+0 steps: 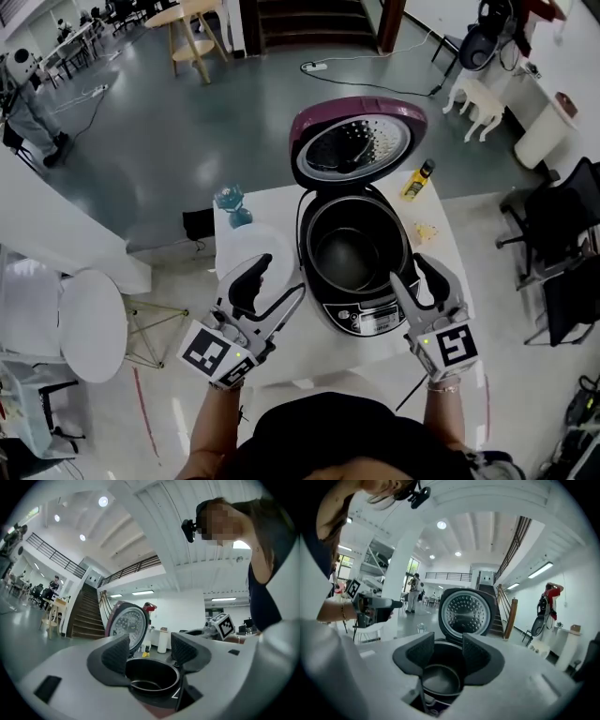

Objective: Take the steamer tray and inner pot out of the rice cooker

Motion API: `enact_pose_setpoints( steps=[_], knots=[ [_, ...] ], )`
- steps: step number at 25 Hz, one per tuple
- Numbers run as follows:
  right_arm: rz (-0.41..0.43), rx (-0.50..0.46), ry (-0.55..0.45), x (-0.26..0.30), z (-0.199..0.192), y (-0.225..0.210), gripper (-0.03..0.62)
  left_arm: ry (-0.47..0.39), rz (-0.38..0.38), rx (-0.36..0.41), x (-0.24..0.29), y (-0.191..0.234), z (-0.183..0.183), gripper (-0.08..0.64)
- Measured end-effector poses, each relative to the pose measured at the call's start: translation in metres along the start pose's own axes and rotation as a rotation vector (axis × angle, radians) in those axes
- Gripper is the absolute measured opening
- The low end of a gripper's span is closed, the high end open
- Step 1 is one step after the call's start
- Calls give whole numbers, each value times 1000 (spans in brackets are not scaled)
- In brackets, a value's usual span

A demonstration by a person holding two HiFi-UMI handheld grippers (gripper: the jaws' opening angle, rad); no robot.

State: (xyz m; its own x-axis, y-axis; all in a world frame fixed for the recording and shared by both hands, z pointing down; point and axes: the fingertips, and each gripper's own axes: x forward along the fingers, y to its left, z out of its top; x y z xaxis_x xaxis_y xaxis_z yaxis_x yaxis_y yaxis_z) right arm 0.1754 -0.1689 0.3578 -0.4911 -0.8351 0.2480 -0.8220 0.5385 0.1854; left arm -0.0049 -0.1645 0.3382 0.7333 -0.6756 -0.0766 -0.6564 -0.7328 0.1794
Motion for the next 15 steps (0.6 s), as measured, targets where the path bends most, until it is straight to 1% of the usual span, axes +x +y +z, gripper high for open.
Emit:
enact_pose_setpoints(
  steps=[2, 3, 5, 6, 7, 9, 11, 13, 15],
  knots=[
    [17, -31, 84, 8, -17, -22, 181, 66, -7, 11, 22, -9, -13, 273],
    [28, -44, 127, 13, -28, -30, 181, 114, -3, 40, 34, -12, -22, 272],
    [37, -88, 228, 28, -56, -48, 181, 227, 27, 135, 55, -11, -47, 272],
    [35, -115, 287, 37, -70, -57, 181, 294, 56, 173, 64, -7, -61, 272],
    [33, -140, 348, 45, -83, -65, 181, 365, 91, 195, 72, 0, -75, 272],
    [35, -186, 456, 60, -103, -80, 181, 502, 147, 199, 83, 15, -100, 272],
    [47, -241, 541, 77, -115, -90, 181, 634, 181, 189, 91, 29, -120, 273],
    [61, -313, 630, 93, -125, -95, 181, 756, 216, 225, 100, 41, -136, 273],
    [63, -377, 691, 106, -132, -98, 181, 845, 251, 286, 109, 51, -145, 273]
  ],
)
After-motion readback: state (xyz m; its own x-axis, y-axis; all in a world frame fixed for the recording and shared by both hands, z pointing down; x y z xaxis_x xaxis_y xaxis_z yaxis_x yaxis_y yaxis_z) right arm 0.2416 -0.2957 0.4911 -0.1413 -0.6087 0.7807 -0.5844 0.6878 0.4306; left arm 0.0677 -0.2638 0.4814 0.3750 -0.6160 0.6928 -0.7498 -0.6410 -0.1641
